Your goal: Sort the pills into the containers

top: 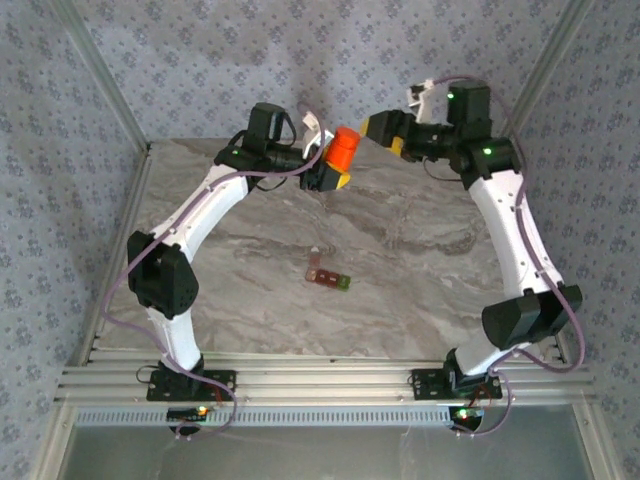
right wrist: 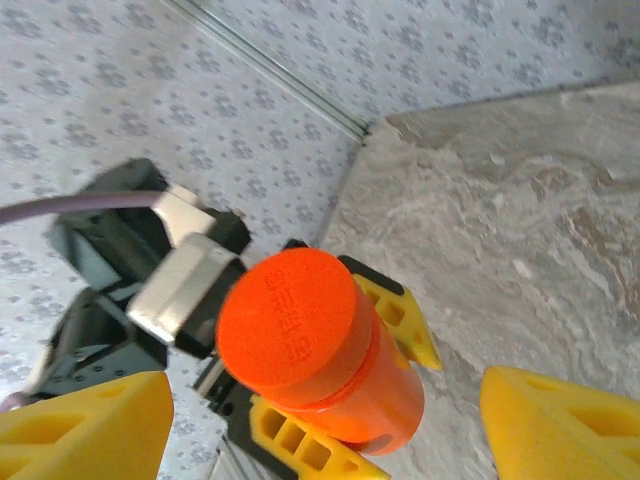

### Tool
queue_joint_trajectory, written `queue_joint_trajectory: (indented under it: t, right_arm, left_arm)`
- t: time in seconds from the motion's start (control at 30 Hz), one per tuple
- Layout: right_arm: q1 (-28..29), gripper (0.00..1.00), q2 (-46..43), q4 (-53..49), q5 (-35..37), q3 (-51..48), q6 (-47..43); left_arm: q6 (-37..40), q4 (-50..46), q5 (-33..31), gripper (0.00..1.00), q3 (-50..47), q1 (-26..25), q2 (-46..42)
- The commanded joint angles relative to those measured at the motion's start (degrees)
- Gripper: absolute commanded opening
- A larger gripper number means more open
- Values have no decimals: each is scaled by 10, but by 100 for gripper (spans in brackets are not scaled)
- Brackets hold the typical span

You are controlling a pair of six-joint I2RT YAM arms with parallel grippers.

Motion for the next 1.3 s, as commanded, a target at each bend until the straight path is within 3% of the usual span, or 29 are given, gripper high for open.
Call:
queue_joint_trajectory:
  t: [0.0,0.17,0.63,1.27]
  right_arm:
    - [-18,82,-14,45,-79,-1,-29]
    - [-18,82,18,3,-78,41,-108]
    - [14,82,84,-77,-72,135,-182]
    - [36,78,114,-96,-71,162,-191]
  left_arm:
    - [7,13,24,0,27,-3,-8]
    - [9,1,34,0,36,-3,-5]
    - [8,-3,36,0,39,-4,-5]
    - [13,-15,37,0,49,-4,-2]
